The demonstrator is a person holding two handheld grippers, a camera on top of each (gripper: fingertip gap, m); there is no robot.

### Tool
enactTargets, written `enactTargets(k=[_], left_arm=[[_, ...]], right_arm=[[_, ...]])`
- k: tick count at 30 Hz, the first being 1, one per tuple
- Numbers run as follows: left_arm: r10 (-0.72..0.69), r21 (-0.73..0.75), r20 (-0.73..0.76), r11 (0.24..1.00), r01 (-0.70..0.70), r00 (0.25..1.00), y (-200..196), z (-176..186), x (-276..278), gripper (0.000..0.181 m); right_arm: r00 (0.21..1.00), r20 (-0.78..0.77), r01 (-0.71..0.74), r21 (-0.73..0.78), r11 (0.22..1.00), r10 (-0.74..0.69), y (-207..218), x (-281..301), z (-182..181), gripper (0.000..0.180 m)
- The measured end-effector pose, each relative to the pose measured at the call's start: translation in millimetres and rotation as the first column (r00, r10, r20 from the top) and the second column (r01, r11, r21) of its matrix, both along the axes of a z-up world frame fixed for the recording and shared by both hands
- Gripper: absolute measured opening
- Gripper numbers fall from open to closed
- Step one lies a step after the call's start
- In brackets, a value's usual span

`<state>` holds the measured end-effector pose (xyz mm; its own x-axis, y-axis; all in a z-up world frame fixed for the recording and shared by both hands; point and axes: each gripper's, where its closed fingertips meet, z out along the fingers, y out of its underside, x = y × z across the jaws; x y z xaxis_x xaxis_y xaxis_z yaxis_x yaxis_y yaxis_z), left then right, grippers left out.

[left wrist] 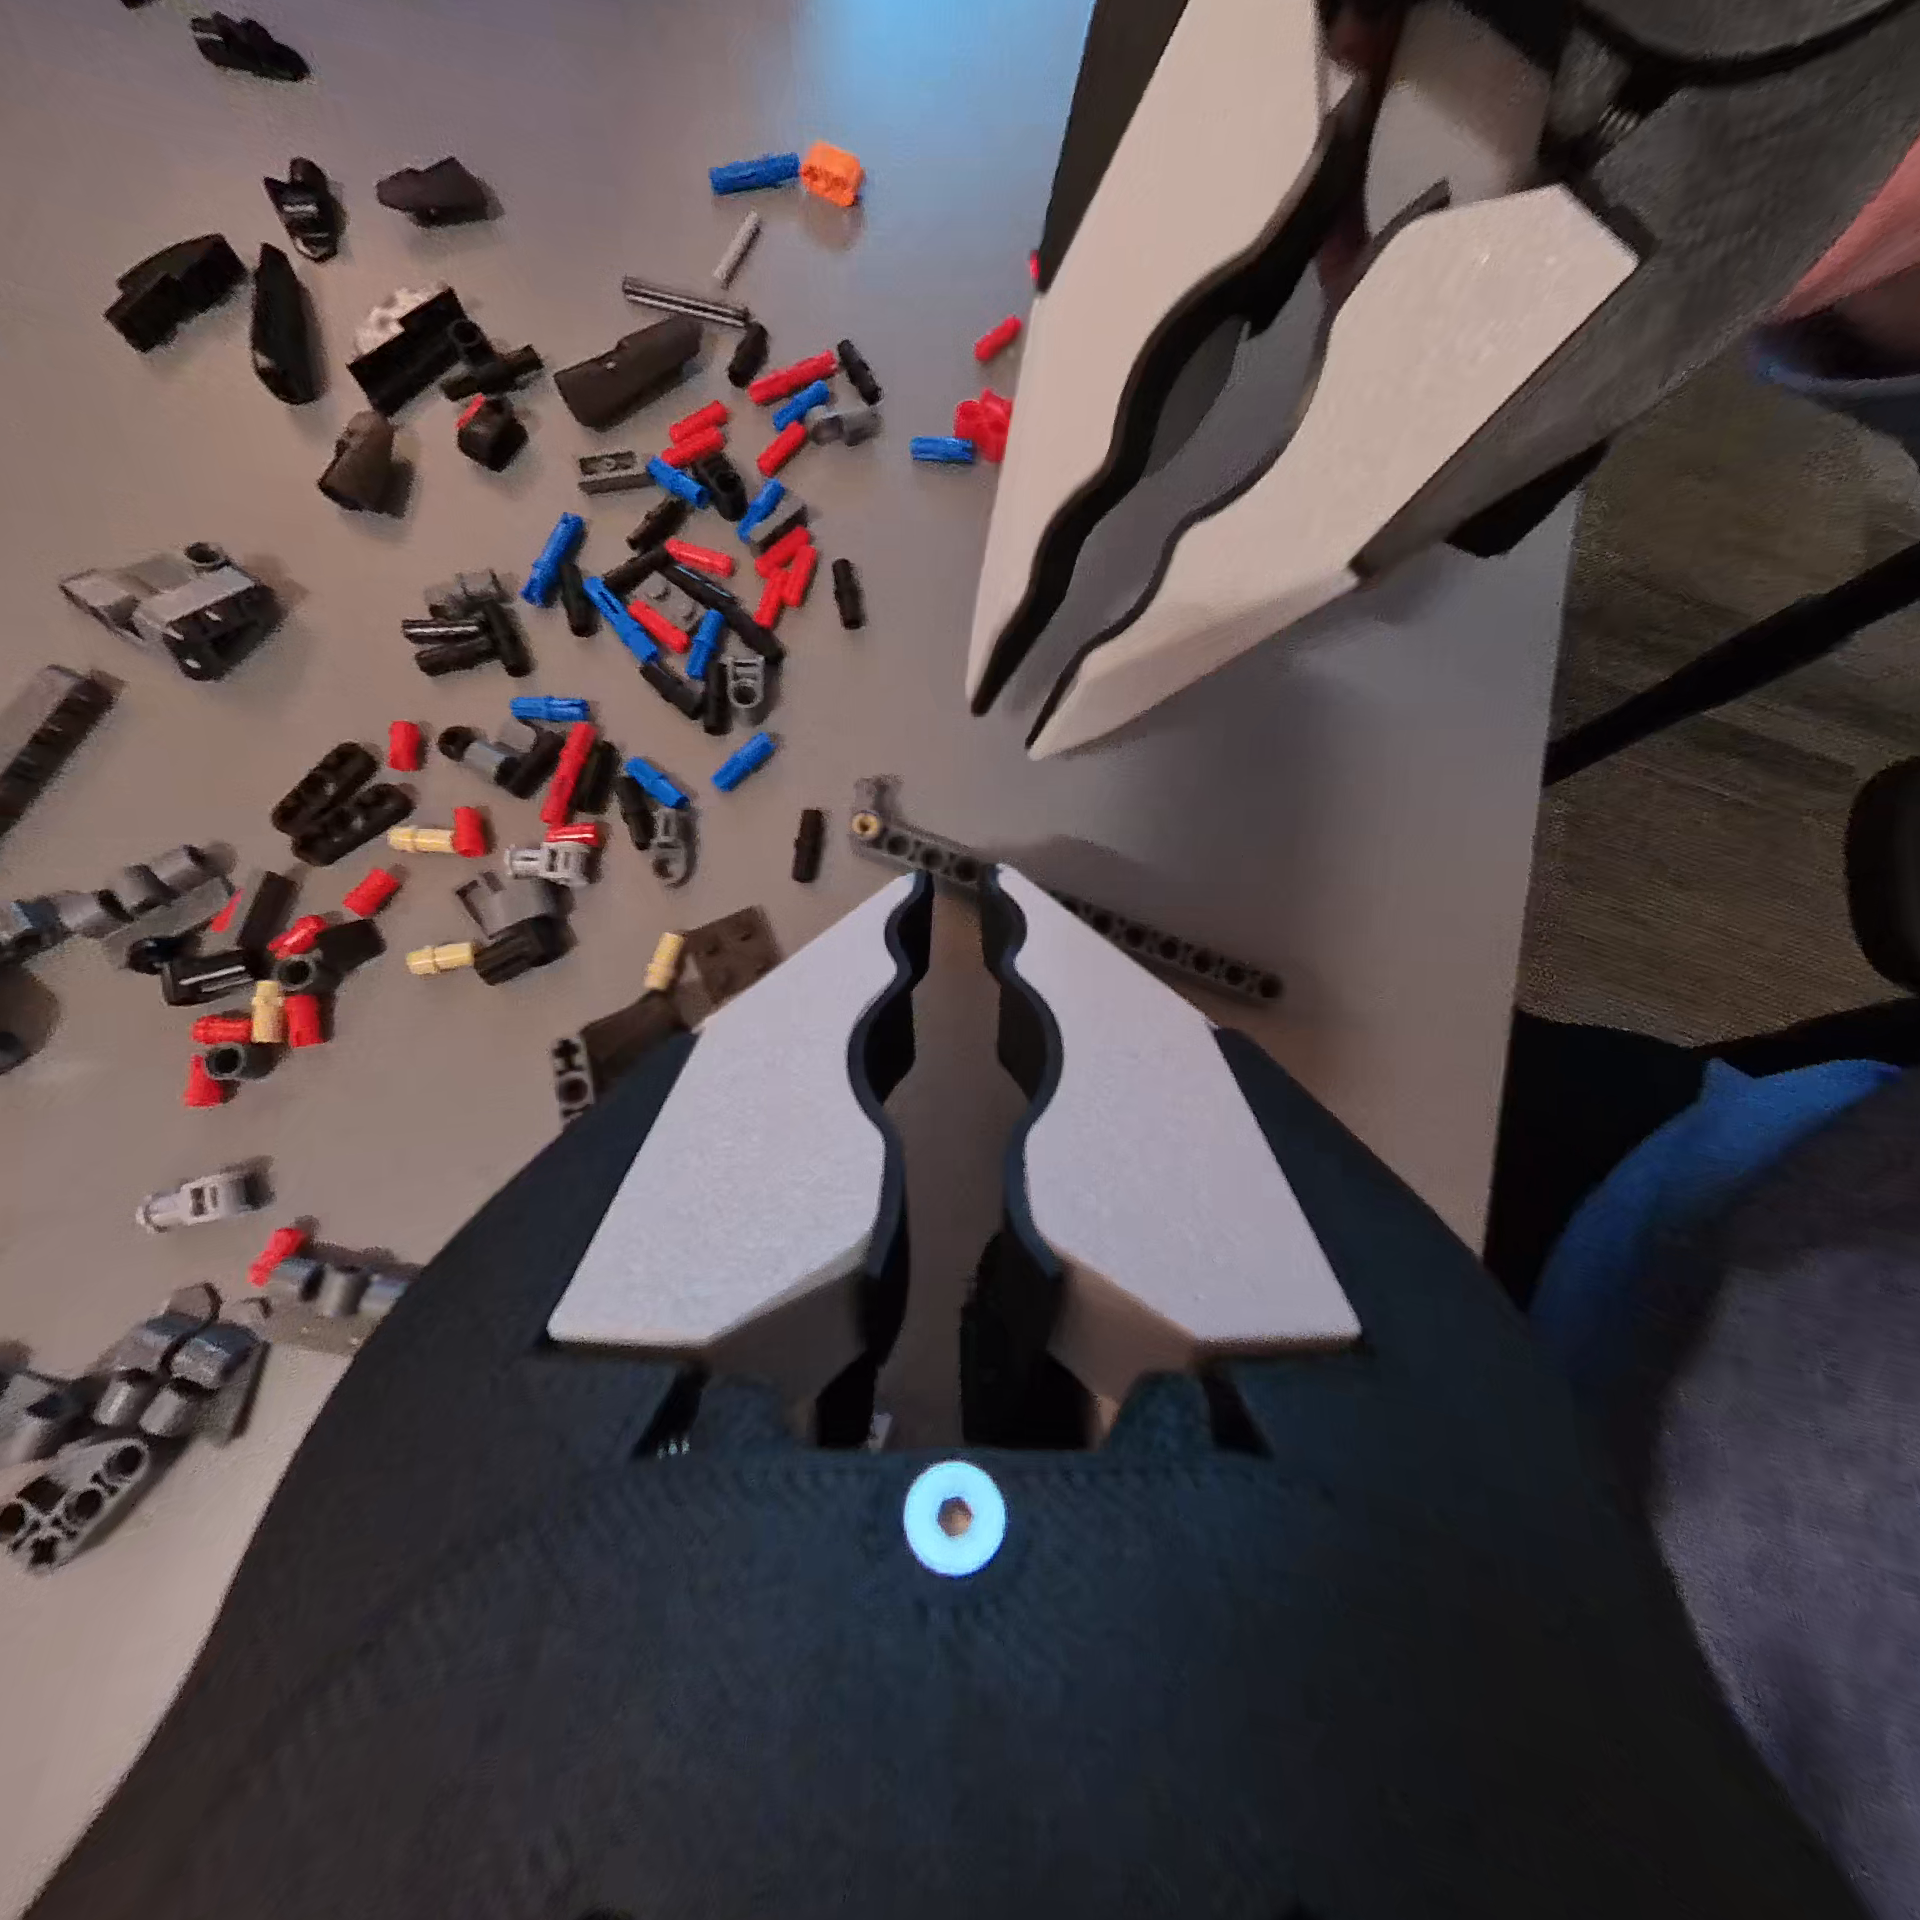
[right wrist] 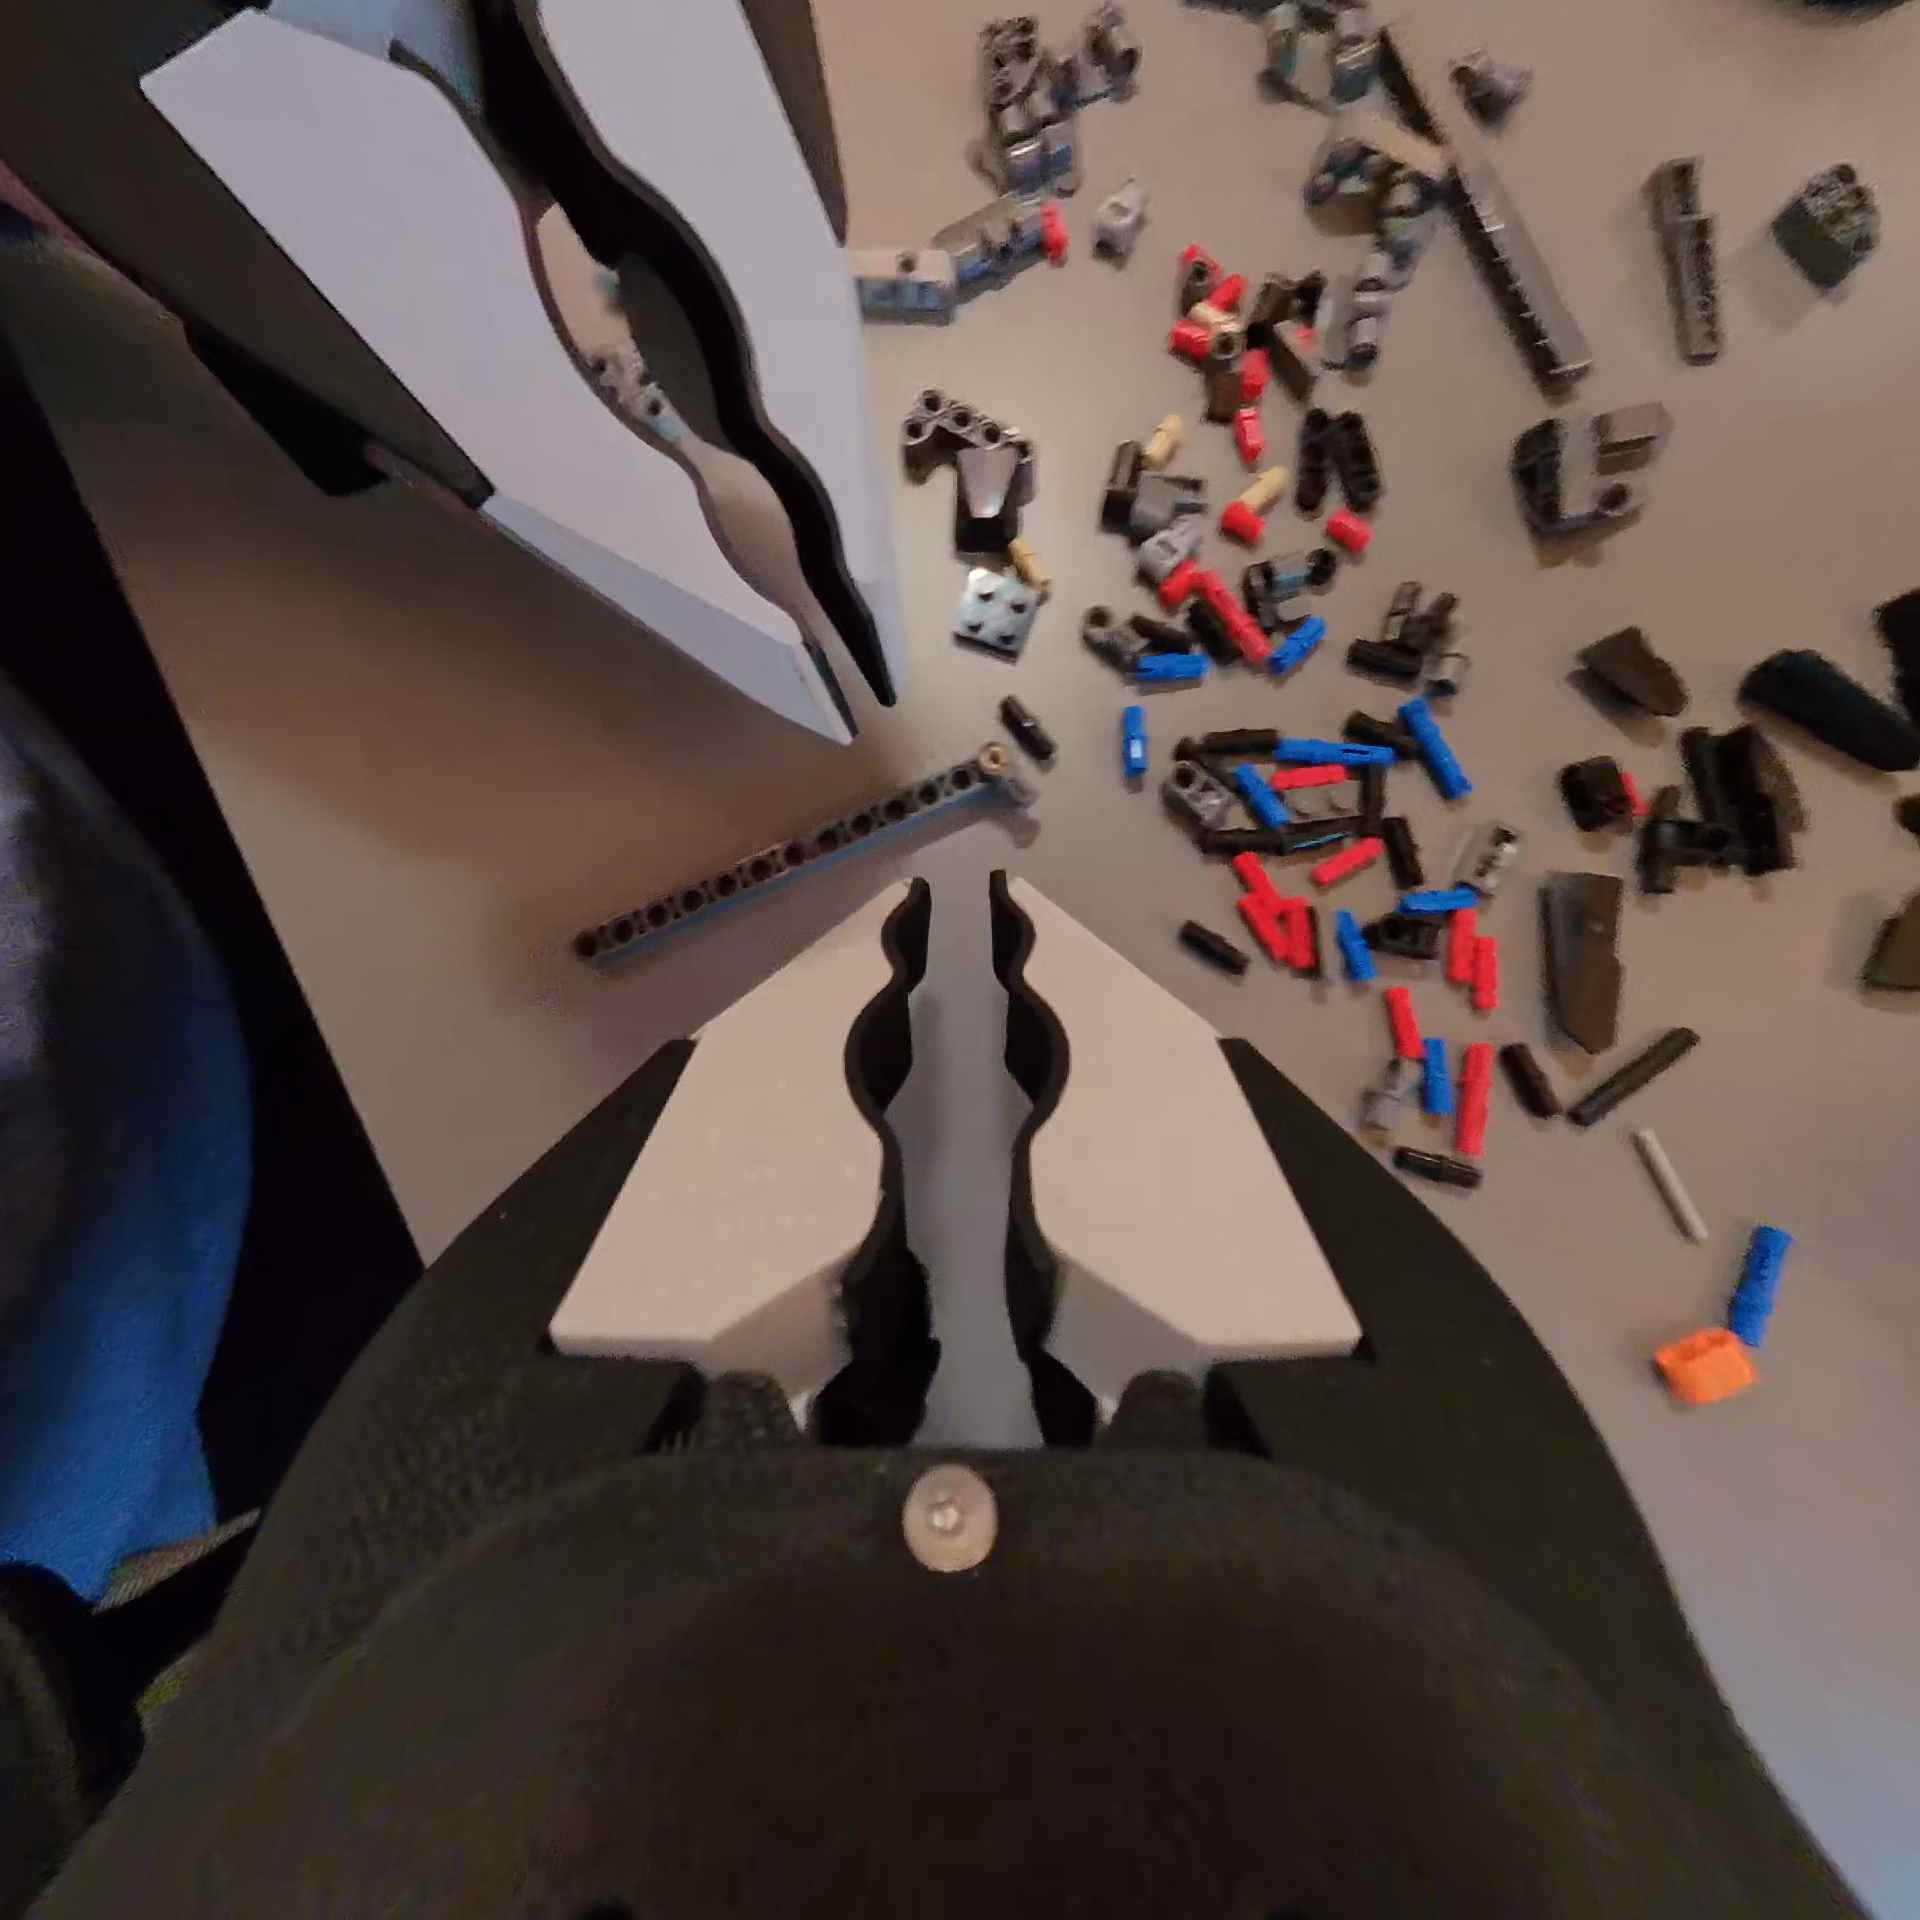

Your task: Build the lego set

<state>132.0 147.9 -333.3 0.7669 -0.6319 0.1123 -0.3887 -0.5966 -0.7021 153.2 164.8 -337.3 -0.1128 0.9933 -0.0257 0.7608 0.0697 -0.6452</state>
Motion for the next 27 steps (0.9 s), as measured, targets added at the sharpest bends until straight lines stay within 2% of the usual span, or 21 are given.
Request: enactTargets(k=[1,6,19,24,27], left_arm=[[-0.001,-0.005,-0.007,1.000,0.001,1.000,-3,-2,2,0.008],[0.003,-0.052,-0.011,0.999,-0.004,1.000,-6,-20,5,0.008],[-0.005,-0.087,-0.010,0.996,0.004,1.000,-24,-22,-12,0.003],[-0.007,-0.051,0.006,0.999,0.007,1.000,-33,-11,-23,0.008],[-0.017,-0.022,0.011,1.000,0.017,1.000,-41,-4,-26,0.013]], right_arm=[[0.999,0.025,-0.020,-0.003,1.000,0.020,-6,1,-4,0.006],[0.997,0.056,-0.057,-0.061,0.997,0.061,-30,-5,-19,0.000],[0.997,0.030,-0.063,-0.117,0.991,0.067,-68,-37,-23,0.000],[0.999,-0.004,-0.041,-0.082,0.996,0.041,-59,-32,-5,0.001],[0.999,-0.047,0.014,-0.023,1.000,-0.016,-38,-25,5,0.011]])
